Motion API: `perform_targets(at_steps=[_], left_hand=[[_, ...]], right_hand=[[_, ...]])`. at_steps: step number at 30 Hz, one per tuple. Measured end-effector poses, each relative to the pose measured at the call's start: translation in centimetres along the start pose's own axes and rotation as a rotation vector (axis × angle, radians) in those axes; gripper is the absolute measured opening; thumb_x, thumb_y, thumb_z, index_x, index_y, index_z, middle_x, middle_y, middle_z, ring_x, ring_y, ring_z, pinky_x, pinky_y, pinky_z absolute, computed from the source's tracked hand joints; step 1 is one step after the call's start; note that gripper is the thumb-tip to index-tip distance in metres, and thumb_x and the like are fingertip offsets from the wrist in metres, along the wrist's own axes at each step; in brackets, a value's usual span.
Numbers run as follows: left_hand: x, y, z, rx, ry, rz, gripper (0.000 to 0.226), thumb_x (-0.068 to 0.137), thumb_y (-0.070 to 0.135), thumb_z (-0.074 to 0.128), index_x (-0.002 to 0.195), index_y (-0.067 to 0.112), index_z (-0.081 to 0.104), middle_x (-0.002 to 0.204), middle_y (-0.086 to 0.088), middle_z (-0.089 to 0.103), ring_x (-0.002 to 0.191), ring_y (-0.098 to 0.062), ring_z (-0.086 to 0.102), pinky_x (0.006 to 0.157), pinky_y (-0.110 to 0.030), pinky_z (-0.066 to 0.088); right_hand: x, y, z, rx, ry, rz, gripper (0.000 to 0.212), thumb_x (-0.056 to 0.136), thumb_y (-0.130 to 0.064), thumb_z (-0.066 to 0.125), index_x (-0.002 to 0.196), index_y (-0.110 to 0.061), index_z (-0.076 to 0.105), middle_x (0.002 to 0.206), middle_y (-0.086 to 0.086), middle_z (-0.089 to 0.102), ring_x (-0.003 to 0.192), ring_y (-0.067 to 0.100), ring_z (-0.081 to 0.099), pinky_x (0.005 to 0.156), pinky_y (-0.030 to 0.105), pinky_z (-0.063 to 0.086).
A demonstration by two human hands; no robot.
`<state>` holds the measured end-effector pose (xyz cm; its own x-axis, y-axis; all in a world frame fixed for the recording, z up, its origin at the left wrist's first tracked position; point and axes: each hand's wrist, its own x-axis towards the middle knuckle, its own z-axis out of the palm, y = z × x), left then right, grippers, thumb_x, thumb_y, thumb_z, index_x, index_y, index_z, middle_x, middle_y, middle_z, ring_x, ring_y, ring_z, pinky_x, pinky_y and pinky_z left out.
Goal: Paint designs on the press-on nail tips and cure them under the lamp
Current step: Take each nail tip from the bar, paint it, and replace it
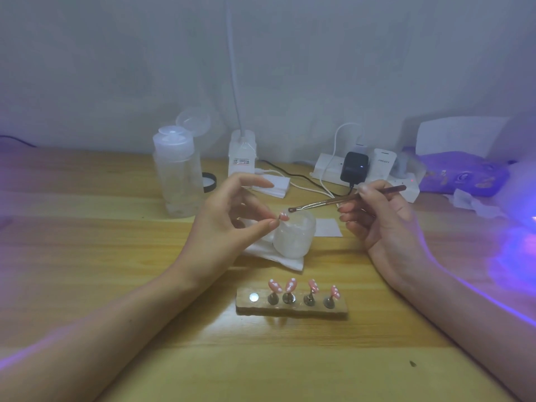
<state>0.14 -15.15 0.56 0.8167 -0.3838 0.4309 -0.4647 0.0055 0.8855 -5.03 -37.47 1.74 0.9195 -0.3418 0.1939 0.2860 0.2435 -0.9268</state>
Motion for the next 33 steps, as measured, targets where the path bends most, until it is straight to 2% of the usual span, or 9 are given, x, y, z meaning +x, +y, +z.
perform_targets(at_steps=[4, 8, 12, 16, 21, 25, 27, 30, 33], left_hand=[[0.05, -0.11, -0.07, 0.035, 0.004, -0.009, 0.021, 0.082, 0.008, 0.08, 0.092, 0.018, 0.064, 0.088, -0.001, 0.074, 0.088, -0.014, 0.072, 0.074, -0.031, 0.053], [-0.01, -0.13, -0.03, -0.007, -0.02, -0.034, 0.011, 0.081, 0.006, 0.079, 0.087, 0.01, 0.071, 0.09, 0.0, 0.076, 0.088, -0.014, 0.074, 0.077, -0.025, 0.058], [-0.04, -0.04, 0.02, -0.018, -0.025, -0.054, 0.006, 0.081, 0.007, 0.078, 0.084, 0.01, 0.074, 0.087, 0.002, 0.077, 0.087, -0.01, 0.074, 0.075, -0.017, 0.054], [0.04, 0.02, 0.08, 0.065, -0.018, -0.044, 0.006, 0.083, 0.014, 0.077, 0.082, 0.015, 0.072, 0.086, 0.004, 0.075, 0.085, -0.01, 0.073, 0.071, -0.016, 0.052], [0.13, 0.02, 0.13, 0.096, -0.032, -0.049, 0.008, 0.084, 0.02, 0.076, 0.082, 0.018, 0.068, 0.087, 0.004, 0.073, 0.084, -0.013, 0.074, 0.071, -0.021, 0.054], [0.04, 0.04, 0.12, 0.114, -0.029, -0.03, 0.009, 0.084, 0.017, 0.077, 0.08, 0.018, 0.069, 0.085, 0.004, 0.073, 0.078, -0.011, 0.072, 0.066, -0.018, 0.052], [-0.06, 0.11, 0.12, 0.112, -0.021, -0.02, 0.009, 0.083, 0.018, 0.078, 0.078, 0.018, 0.07, 0.081, 0.006, 0.072, 0.07, -0.008, 0.068, 0.061, -0.012, 0.045], [-0.21, 0.32, 0.14, 0.117, -0.006, 0.007, 0.016, 0.078, 0.034, 0.074, 0.077, 0.018, 0.071, 0.073, 0.01, 0.069, 0.061, -0.002, 0.058, 0.057, -0.01, 0.039], [-0.19, 0.28, 0.11, 0.166, -0.004, 0.025, 0.012, 0.08, 0.032, 0.076, 0.077, 0.021, 0.072, 0.074, 0.014, 0.067, 0.06, -0.001, 0.052, 0.056, -0.011, 0.039]], right_hand=[[-0.01, 0.08, 0.01, -0.012, -0.045, 0.005, 0.015, 0.098, -0.019, 0.054, 0.084, -0.019, 0.049, 0.065, 0.004, 0.068, 0.056, 0.012, 0.065, 0.052, 0.017, 0.051], [-0.03, 0.05, 0.11, -0.014, -0.062, -0.005, 0.013, 0.093, -0.024, 0.057, 0.084, -0.02, 0.049, 0.065, 0.004, 0.068, 0.056, 0.013, 0.066, 0.052, 0.018, 0.051], [-0.02, 0.09, 0.08, -0.024, -0.072, -0.007, 0.012, 0.093, -0.024, 0.057, 0.085, -0.018, 0.049, 0.066, 0.005, 0.069, 0.057, 0.013, 0.067, 0.052, 0.018, 0.051], [-0.11, 0.1, 0.13, -0.047, -0.078, -0.01, 0.015, 0.086, -0.029, 0.06, 0.088, -0.017, 0.05, 0.068, 0.005, 0.071, 0.059, 0.013, 0.067, 0.052, 0.018, 0.051], [0.14, 0.35, -0.26, -0.06, -0.009, 0.007, 0.012, 0.099, -0.018, 0.054, 0.088, -0.018, 0.051, 0.066, 0.005, 0.069, 0.057, 0.012, 0.064, 0.051, 0.019, 0.05], [0.01, 0.09, -0.04, -0.049, -0.06, -0.034, 0.013, 0.092, -0.028, 0.06, 0.085, -0.019, 0.052, 0.07, 0.005, 0.071, 0.061, 0.012, 0.067, 0.052, 0.018, 0.05], [-0.08, 0.15, 0.03, -0.084, -0.076, -0.039, 0.015, 0.089, -0.03, 0.061, 0.087, -0.019, 0.051, 0.071, 0.006, 0.071, 0.063, 0.013, 0.067, 0.052, 0.019, 0.05], [0.07, 0.37, -0.23, -0.087, -0.008, -0.028, 0.013, 0.098, -0.02, 0.057, 0.086, -0.02, 0.051, 0.068, 0.005, 0.07, 0.06, 0.012, 0.065, 0.05, 0.018, 0.048], [0.04, 0.18, -0.26, -0.071, -0.018, -0.038, 0.013, 0.095, -0.025, 0.059, 0.085, -0.021, 0.052, 0.07, 0.004, 0.071, 0.062, 0.012, 0.067, 0.051, 0.018, 0.049]])
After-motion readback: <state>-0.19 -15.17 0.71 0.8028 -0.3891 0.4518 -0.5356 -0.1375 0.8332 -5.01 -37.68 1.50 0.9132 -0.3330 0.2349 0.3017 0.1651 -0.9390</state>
